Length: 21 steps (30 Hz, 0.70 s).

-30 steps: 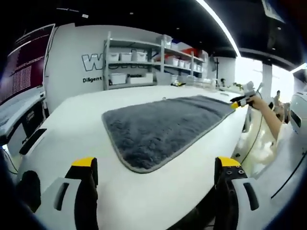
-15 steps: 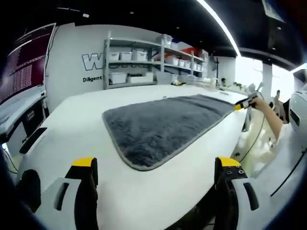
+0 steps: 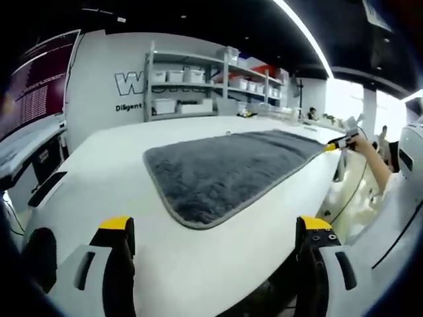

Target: Open the folded towel by lifting each exposed corner and separating the folded layers until the towel lies flat within the target outline without major curled edges

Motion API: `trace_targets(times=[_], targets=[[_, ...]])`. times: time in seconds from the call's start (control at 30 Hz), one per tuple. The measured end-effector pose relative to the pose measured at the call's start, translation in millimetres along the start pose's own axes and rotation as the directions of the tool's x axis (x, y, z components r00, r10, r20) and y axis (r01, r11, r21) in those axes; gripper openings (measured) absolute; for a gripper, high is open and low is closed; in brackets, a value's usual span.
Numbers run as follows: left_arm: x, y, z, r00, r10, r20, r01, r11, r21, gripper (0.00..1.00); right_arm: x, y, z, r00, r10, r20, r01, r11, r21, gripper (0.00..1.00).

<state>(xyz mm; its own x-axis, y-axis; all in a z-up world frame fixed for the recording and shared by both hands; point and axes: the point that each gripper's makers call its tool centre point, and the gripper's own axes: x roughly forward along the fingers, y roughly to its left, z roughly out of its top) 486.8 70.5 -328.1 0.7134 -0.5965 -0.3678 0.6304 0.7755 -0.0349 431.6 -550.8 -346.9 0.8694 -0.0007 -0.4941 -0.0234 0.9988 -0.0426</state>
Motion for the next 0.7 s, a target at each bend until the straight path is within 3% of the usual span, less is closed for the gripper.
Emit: trace_targets(times=[0.3, 0.7], targets=[[-2, -3.7, 1.0, 0.999, -0.035, -0.009, 0.035, 0.999, 0.005, 0.99, -31, 25, 3.9, 0.999, 0.020, 0.027, -0.018, 0.996, -0.089, 0.99], [-3, -7.1, -5.5, 0.998, -0.048, -0.039, 0.048, 0.999, 0.017, 0.99, -35, 59, 5.0, 0.997, 0.030, 0.066, -0.024, 0.996, -0.085, 0.99]])
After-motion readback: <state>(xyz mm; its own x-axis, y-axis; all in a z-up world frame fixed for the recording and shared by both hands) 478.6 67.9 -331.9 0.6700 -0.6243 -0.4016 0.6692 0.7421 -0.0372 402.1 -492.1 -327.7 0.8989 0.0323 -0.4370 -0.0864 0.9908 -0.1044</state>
